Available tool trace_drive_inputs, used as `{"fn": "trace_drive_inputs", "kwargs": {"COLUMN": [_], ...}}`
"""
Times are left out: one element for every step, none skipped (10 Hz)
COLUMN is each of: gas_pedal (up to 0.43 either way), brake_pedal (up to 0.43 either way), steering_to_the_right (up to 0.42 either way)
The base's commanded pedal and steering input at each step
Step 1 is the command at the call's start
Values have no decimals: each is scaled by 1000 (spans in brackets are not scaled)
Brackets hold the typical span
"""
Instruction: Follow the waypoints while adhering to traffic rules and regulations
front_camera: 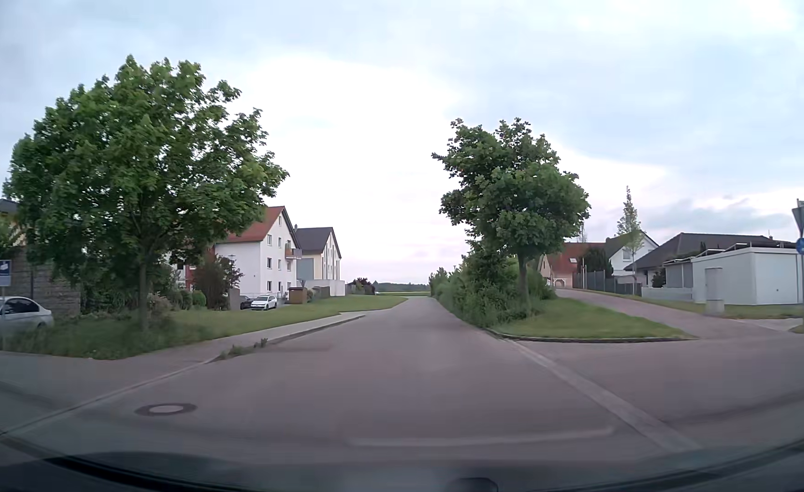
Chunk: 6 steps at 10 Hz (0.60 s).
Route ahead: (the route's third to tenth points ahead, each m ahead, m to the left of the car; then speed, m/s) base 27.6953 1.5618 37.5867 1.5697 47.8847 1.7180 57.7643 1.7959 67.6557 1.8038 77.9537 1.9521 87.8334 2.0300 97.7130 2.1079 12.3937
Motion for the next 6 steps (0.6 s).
{"fn": "trace_drive_inputs", "kwargs": {"gas_pedal": [177, 177, 169, 157, 150, 150], "brake_pedal": [0, 0, 0, 0, 0, 0], "steering_to_the_right": [1, 1, 1, 1, 1, 1]}}
